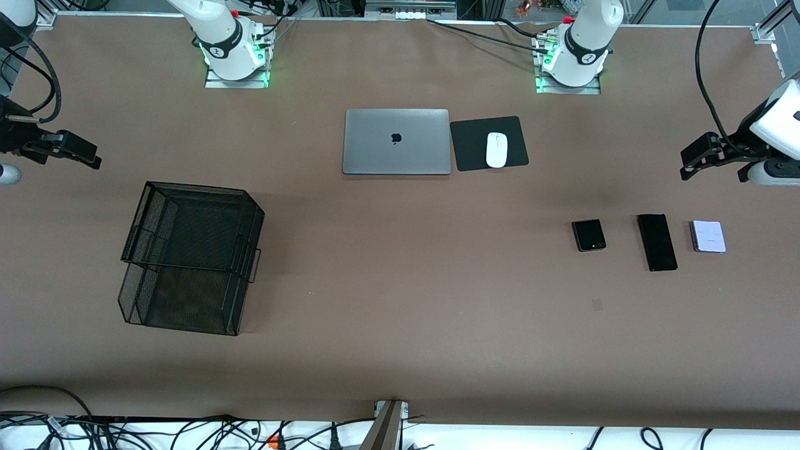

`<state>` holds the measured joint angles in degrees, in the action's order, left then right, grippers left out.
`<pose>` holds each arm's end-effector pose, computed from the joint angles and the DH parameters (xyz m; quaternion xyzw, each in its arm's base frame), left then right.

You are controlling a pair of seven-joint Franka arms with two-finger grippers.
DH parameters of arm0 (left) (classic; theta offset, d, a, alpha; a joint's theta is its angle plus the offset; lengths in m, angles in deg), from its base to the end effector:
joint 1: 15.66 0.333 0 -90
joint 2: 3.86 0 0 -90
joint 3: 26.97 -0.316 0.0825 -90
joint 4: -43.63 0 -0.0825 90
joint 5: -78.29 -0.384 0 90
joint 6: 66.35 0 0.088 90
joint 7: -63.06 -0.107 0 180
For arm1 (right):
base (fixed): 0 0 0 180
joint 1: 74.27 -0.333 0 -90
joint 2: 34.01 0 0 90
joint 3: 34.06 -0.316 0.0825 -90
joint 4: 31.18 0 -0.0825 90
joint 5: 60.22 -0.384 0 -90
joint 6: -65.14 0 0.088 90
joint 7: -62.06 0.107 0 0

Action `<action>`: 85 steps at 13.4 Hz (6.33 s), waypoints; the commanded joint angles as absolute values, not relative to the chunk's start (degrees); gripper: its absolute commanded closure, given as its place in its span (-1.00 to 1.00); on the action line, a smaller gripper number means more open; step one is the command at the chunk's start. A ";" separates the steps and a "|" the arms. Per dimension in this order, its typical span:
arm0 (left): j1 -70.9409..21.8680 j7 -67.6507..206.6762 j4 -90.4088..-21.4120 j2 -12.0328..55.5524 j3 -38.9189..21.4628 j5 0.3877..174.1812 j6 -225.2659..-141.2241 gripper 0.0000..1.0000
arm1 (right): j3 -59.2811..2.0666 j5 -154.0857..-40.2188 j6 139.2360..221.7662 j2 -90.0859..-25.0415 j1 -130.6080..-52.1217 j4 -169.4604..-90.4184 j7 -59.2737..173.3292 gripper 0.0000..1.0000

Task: Place phones with both arms
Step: 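Move the left gripper over the small black flip phone, then lower the left gripper and grasp the small black flip phone, then carry the flip phone to the table middle and release it, then grasp the flip phone with the right gripper while the left grasps the large phone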

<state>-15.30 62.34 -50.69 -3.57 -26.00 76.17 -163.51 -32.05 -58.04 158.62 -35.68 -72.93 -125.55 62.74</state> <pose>0.5662 -0.0025 0.5970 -0.9995 0.0135 -0.0222 0.0184 0.5642 -0.0366 0.5774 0.9990 -0.0336 -0.0228 0.0189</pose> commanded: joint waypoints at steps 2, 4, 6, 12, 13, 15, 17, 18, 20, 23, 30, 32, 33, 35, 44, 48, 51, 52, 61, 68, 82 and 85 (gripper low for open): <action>-16.01 61.48 -48.50 -2.91 -27.05 75.57 -159.78 -1.00 | -32.03 -58.37 158.13 -35.15 -72.77 -125.40 59.34 -1.00; -16.01 61.57 -47.78 -2.20 -26.97 75.66 -159.51 -1.00 | -32.03 -58.37 158.13 -35.15 -72.77 -125.31 59.42 -1.00; -15.93 61.92 -47.95 -1.93 -27.05 75.57 -159.16 -1.00 | -32.03 -58.63 158.22 -35.33 -72.86 -125.22 59.34 -1.00; -16.72 61.74 -46.55 0.79 -26.53 77.32 -158.10 -1.00 | -32.21 -58.72 158.22 -35.42 -72.86 -124.43 59.95 -1.00; -16.46 61.66 -46.72 0.88 -26.53 77.33 -157.49 -1.00 | -32.21 -58.72 158.22 -35.42 -72.86 -124.43 59.78 -1.00; -15.84 60.87 -47.69 2.02 -26.88 77.24 -156.09 -1.00 | -32.12 -58.72 158.22 -35.33 -72.86 -124.35 59.77 -1.00; -15.49 61.56 -49.27 6.04 -26.97 77.41 -157.21 -1.00 | -32.21 -58.72 158.22 -35.42 -72.86 -124.35 59.69 -1.00; -15.49 61.74 -49.45 8.59 -26.97 77.50 -159.49 -1.00 | -32.21 -58.72 158.22 -35.42 -72.86 -124.35 59.69 -1.00; -15.31 61.92 -52.16 12.47 -26.97 77.50 -166.33 -1.00 | -32.21 -58.72 158.22 -35.42 -72.86 -124.43 59.77 -1.00; -14.96 62.01 -62.32 15.29 -26.97 77.41 -180.81 -1.00 | -32.30 -58.72 158.22 -35.42 -72.86 -124.43 59.86 -1.00; -14.61 71.24 -75.82 21.43 -25.12 78.73 -206.78 -1.00 | -32.30 -58.72 158.22 -35.42 -72.86 -124.43 59.95 -1.00; -14.61 71.24 -75.99 24.51 -25.12 78.73 -210.29 -1.00 | -32.30 -58.72 158.22 -35.42 -72.86 -124.35 59.95 -1.00; -14.61 70.71 -76.69 24.61 -25.03 78.73 -210.57 -1.00 | -32.30 -58.72 158.22 -35.42 -72.86 -124.35 59.95 -1.00; -14.61 70.44 -77.40 25.14 -25.12 78.73 -211.27 -1.00 | -32.39 -58.72 158.22 -35.42 -72.86 -124.35 59.95 -1.00; -15.31 71.06 -64.88 23.73 -19.69 78.73 -193.67 0.54 | -32.39 -58.72 158.22 -35.42 -72.86 -124.35 59.86 -1.00; -22.05 74.47 -49.41 31.88 -14.14 80.48 -190.45 0.14 | -32.12 -58.72 158.22 -35.42 -72.86 -123.82 59.86 -1.00; -34.52 90.33 -39.19 40.32 -14.13 80.49 -191.06 0.18 | -32.12 -58.72 158.22 -35.42 -72.86 -123.82 59.51 -1.00; -37.86 94.05 -37.08 42.26 -14.48 80.05 -192.45 0.14 | -32.12 -58.72 158.22 -35.33 -72.86 -123.82 59.34 -1.00; -42.66 102.70 -37.94 41.25 -15.10 79.87 -195.15 -1.00 | -32.39 -58.72 158.22 -35.50 -72.86 -123.82 59.16 -1.00; -15.43 76.20 -38.20 28.49 -15.80 75.51 -166.54 -1.00 | -33.88 -59.96 163.03 -41.82 -93.99 -123.47 83.80 -1.00; 11.66 58.67 -66.67 27.69 -14.93 65.90 -199.85 -1.00 | -33.18 -58.99 185.18 -80.67 -120.76 -101.84 116.38 -1.00; 12.02 58.67 -66.76 28.56 -14.92 65.90 -199.94 -1.00 | -33.00 -57.23 190.73 -82.08 -120.15 -105.53 115.76 -1.00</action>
<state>11.22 58.98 -65.09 29.61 -16.01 67.16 -199.21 -32.73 -58.48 188.38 -81.70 -120.71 -104.20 116.03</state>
